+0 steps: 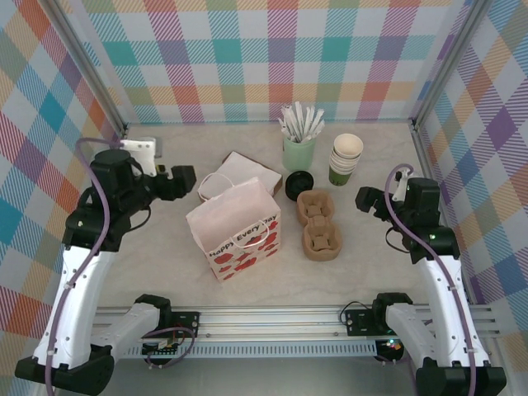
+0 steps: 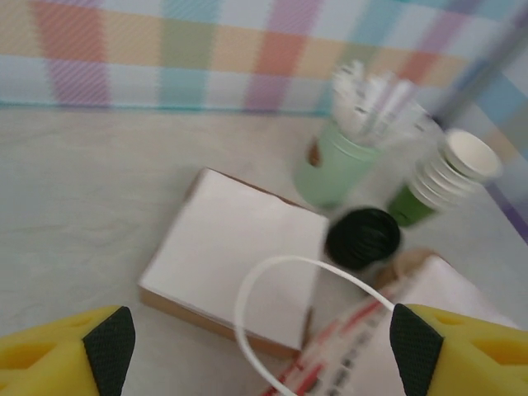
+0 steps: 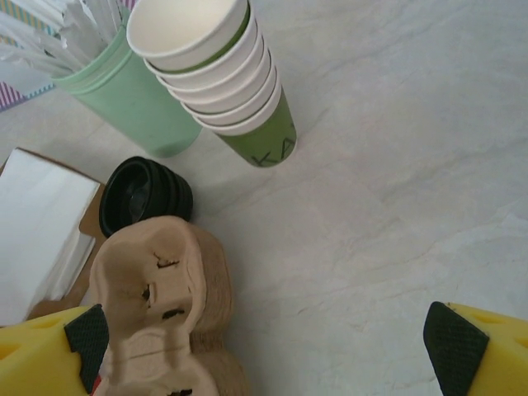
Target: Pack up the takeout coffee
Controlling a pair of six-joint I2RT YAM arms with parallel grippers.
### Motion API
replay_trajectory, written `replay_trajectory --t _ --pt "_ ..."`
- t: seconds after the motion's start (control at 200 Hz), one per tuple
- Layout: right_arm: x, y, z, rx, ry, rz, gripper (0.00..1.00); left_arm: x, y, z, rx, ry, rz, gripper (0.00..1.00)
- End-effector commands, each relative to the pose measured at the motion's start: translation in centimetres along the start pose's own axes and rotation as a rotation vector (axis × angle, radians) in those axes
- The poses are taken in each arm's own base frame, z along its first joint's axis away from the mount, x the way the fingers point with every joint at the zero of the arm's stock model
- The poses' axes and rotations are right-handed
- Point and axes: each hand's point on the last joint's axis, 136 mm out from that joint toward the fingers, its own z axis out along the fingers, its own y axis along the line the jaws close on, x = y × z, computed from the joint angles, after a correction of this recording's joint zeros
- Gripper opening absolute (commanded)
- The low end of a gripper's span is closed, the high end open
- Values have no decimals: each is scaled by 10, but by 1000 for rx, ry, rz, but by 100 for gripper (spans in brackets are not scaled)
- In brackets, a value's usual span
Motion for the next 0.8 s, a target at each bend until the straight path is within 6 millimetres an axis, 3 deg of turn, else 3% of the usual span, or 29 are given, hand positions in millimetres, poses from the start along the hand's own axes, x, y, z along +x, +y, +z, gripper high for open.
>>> replay_trajectory --t 0.0,0.29,0.555,0.685,0.8 --pt "5 7 -6 -31 40 26 100 23 -39 -1 173 143 111 81" --pt "6 11 -4 -55 54 19 100 55 -54 40 129 394 338 70" --pt "9 9 -1 -49 60 10 100 74 -47 66 75 519 447 60" --pt "9 9 0 -50 61 10 100 80 -42 72 57 558 481 49" --pt "8 8 0 -48 60 8 100 85 -39 74 54 583 506 34"
